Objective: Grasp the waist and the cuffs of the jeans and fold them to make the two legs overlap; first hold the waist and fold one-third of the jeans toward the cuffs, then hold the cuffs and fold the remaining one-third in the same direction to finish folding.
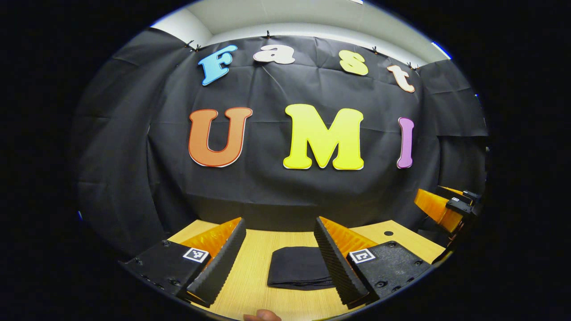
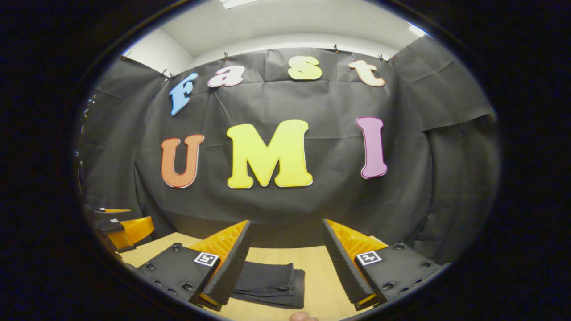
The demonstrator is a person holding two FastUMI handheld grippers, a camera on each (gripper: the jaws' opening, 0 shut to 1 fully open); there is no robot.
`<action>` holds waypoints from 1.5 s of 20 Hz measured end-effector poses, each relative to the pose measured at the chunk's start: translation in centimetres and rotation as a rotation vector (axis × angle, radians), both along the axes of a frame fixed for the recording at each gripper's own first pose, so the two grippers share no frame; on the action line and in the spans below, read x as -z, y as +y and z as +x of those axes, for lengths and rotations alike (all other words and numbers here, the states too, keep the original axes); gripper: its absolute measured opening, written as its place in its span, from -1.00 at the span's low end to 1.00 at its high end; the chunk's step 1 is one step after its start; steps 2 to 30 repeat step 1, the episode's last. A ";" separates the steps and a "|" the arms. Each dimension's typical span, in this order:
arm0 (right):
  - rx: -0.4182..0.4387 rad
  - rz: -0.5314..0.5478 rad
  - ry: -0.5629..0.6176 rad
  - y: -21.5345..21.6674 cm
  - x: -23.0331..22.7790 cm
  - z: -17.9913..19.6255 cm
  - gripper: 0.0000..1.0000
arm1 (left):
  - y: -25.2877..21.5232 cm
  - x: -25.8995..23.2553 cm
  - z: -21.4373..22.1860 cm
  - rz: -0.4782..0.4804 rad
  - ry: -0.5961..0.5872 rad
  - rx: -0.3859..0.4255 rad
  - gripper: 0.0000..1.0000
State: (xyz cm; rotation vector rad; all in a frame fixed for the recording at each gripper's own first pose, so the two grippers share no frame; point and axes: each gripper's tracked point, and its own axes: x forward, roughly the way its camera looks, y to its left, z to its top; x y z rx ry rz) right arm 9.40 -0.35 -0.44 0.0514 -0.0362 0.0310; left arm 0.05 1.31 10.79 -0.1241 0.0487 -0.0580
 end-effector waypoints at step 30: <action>-0.003 -0.001 0.005 0.2 0.2 -0.2 0.86 | -0.3 0.2 -0.1 -0.004 0.007 0.010 0.97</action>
